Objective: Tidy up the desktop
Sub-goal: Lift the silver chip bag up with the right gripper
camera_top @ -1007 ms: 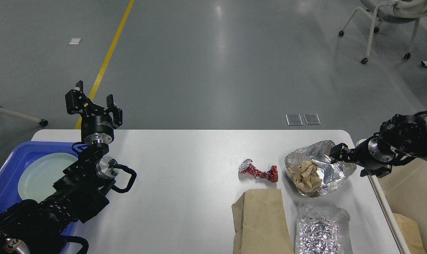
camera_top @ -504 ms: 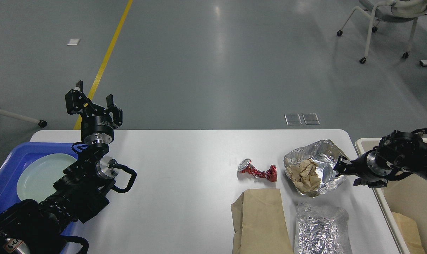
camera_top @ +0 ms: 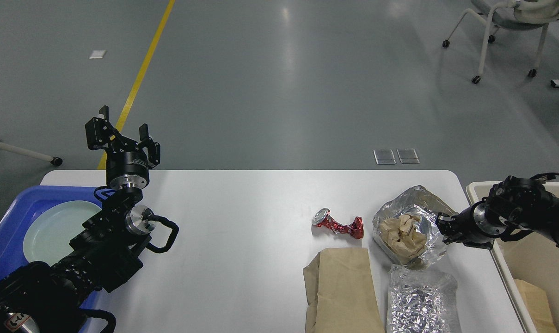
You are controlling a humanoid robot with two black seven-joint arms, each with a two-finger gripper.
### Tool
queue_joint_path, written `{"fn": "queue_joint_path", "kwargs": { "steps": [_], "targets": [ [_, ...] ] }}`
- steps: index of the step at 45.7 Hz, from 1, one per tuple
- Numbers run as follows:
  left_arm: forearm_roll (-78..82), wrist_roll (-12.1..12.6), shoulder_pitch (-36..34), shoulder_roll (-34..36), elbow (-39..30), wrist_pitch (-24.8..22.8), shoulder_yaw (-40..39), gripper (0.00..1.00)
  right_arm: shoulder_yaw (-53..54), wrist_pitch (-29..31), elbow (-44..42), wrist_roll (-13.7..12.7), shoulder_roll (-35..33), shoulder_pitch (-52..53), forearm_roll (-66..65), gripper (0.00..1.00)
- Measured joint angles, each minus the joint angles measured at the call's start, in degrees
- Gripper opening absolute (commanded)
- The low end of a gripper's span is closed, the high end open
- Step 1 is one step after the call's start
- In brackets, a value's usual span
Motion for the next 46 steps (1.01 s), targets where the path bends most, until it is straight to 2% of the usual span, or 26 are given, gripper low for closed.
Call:
{"fn": "queue_joint_path", "kwargs": {
  "steps": [18,40,46],
  "targets": [
    [0.00,0.00,0.00,0.00,-0.01,0.00,0.00,1.00,-0.02,1.56,0.57,0.70,-0.68,3.73,0.03,0.00],
    [0.00,0.00,0.00,0.00,-0.03,0.00,0.00,1.00,0.30,10.77,0.84,2.03,-4.63,15.27,0.09,0.00],
    [0.00,0.00,0.00,0.00,-0.03,0.00,0.00,1.00,0.57,15.88,1.42,2.57,-5.49,20.42,0.14,0.00]
  ]
}}
